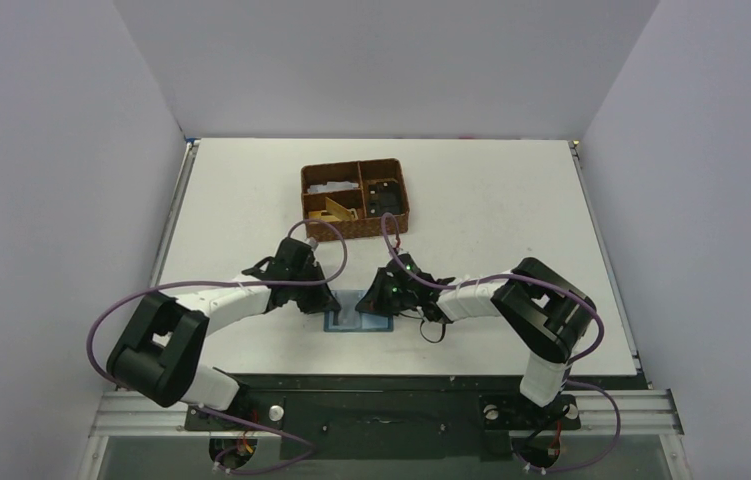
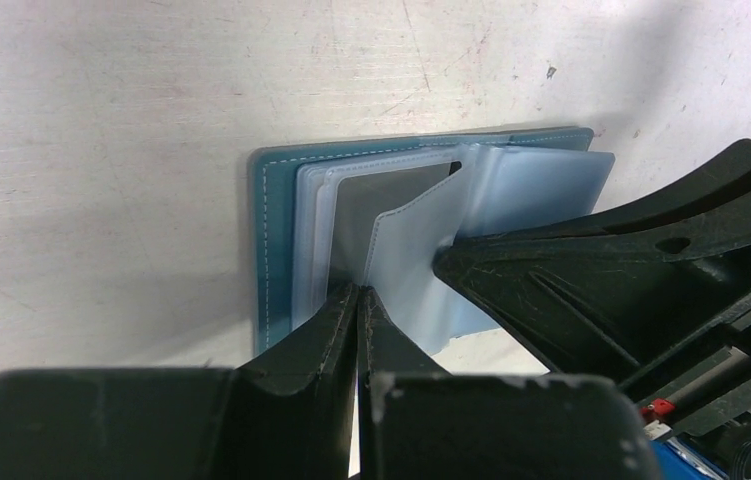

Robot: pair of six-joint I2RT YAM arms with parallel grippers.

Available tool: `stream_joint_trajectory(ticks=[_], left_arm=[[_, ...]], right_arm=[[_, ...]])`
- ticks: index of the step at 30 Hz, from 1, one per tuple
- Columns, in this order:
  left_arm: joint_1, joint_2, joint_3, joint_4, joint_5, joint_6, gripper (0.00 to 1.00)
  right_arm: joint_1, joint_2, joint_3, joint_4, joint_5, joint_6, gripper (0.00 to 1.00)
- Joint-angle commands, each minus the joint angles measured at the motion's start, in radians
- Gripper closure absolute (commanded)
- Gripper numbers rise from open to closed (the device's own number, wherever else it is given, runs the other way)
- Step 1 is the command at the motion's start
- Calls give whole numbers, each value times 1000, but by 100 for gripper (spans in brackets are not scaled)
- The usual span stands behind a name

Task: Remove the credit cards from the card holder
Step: Remove the credit card from the card holder.

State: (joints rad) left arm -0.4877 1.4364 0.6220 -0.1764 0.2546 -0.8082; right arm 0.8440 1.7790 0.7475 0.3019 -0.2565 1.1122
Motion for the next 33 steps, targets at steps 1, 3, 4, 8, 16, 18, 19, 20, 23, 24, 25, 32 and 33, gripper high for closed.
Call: stream_joint_trajectory(ticks=[1, 3, 4, 8, 16, 18, 19, 20, 23, 24, 25, 32, 33], left_arm=[[-19, 27, 24, 27, -2, 8, 100], [-27, 32, 28, 35, 8, 4, 100], [-32, 36, 31, 39, 14, 2, 100], [-49, 48, 36, 63, 31, -12, 100], [-75, 81, 44, 109, 61, -33, 100], [-79, 82, 46, 113, 57, -38, 100], [-80, 81, 46, 113, 52, -41, 100], [-80, 80, 46, 111, 50, -43, 100], [-80, 82, 52, 101, 32, -45, 100], [-80, 86, 52, 98, 30, -45, 100], [-80, 88, 51, 96, 28, -48, 100], [-83, 97, 49, 100, 17, -59, 100], [-83, 97, 49, 101, 18, -60, 100]], right_arm=[[-7, 8, -3, 1, 4, -14, 100], [-6, 5, 9, -20, 11, -24, 100], [-6, 2, 13, -35, 14, -29, 100], [-5, 1, 36, -67, 20, -48, 100], [-2, -4, 61, -93, 29, -63, 100], [-1, -19, 64, -106, 39, -72, 100], [-1, -26, 65, -115, 42, -73, 100], [0, -42, 65, -117, 46, -76, 98], [0, -76, 71, -131, 51, -80, 87], [0, -82, 76, -135, 53, -81, 85], [0, -92, 78, -139, 53, -80, 82], [0, -149, 83, -165, 78, -66, 69], [0, -159, 83, -178, 89, -65, 67]])
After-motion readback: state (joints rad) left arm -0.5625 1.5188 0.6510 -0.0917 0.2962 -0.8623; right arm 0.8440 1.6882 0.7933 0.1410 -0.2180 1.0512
